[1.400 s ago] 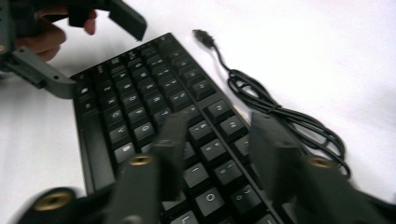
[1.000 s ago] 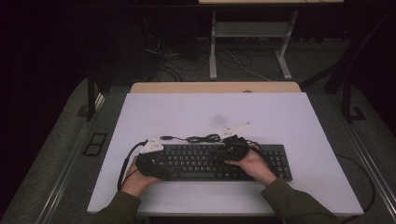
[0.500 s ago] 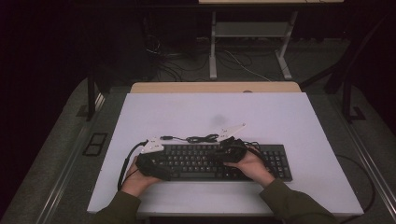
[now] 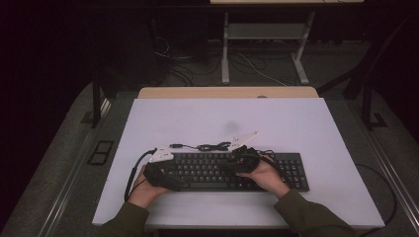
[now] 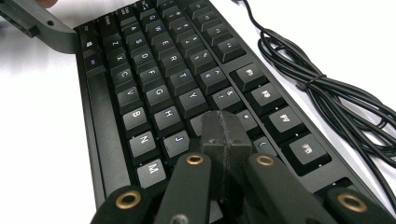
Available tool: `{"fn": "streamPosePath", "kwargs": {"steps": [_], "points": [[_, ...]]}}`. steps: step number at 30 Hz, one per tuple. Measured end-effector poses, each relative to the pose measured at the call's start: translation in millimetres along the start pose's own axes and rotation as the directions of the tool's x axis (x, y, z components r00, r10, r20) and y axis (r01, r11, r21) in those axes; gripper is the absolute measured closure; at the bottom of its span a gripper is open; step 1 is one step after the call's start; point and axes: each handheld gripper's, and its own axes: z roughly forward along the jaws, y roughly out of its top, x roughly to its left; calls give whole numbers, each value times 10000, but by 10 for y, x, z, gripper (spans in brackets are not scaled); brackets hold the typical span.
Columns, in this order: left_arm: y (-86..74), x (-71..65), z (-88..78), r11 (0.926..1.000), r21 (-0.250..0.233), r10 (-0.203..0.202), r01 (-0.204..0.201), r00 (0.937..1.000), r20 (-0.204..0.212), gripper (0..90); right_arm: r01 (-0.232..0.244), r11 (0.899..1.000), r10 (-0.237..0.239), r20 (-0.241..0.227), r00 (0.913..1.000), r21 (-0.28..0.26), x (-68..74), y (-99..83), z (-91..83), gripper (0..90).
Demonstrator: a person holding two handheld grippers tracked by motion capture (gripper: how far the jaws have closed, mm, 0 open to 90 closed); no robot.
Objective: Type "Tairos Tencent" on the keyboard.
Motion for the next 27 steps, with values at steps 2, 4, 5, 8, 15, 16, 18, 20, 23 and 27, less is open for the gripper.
{"fn": "streamPosePath", "kwargs": {"steps": [2, 4, 5, 8, 15, 16, 18, 20, 23, 27], "points": [[0, -1, 0, 10000, 1, 3, -3, 10000, 0, 0, -4, 10000, 4, 42, 10000, 21, 3, -2, 3, 892], [0, -1, 0, 10000, 4, 4, -4, 10000, -1, 0, 38, 9999, -40, 134, 9999, 123, 2, -8, 16, 892], [0, 0, 0, 10000, 2, 4, -4, 10000, -1, 0, -18, 10000, 17, 102, 9999, 85, -2, -12, 16, 892], [0, 1, 0, 10000, -2, 1, -1, 10000, 0, 0, 0, 10000, -1, 123, 9999, 71, -7, -10, 10, 891], [0, -1, 1, 10000, -25, -21, 21, 10000, -3, 0, -89, 9997, 89, 25, 10000, -206, -18, 0, -39, 884], [0, -1, 1, 10000, -24, -16, 16, 10000, -5, 0, -98, 9997, 98, 16, 10000, -233, -18, 1, -43, 868], [1, 0, -1, 10000, -9, 5, -5, 10000, 1, 0, -125, 9995, 124, -26, 9999, -299, -18, 5, -55, 836], [1, -1, -1, 10000, -9, 12, -12, 10000, 1, 0, -153, 9991, 151, -64, 9999, -407, -20, 7, -68, 781], [1, 0, 1, 10000, 3, 30, -30, 10000, -1, 0, -291, 9981, 286, -107, 9995, -545, -29, 10, -94, 674], [1, -6, 4, 10000, 3, 21, -21, 10000, 3, 0, -381, 9970, 380, -29, 9993, -677, -46, 7, -125, 520]]}}
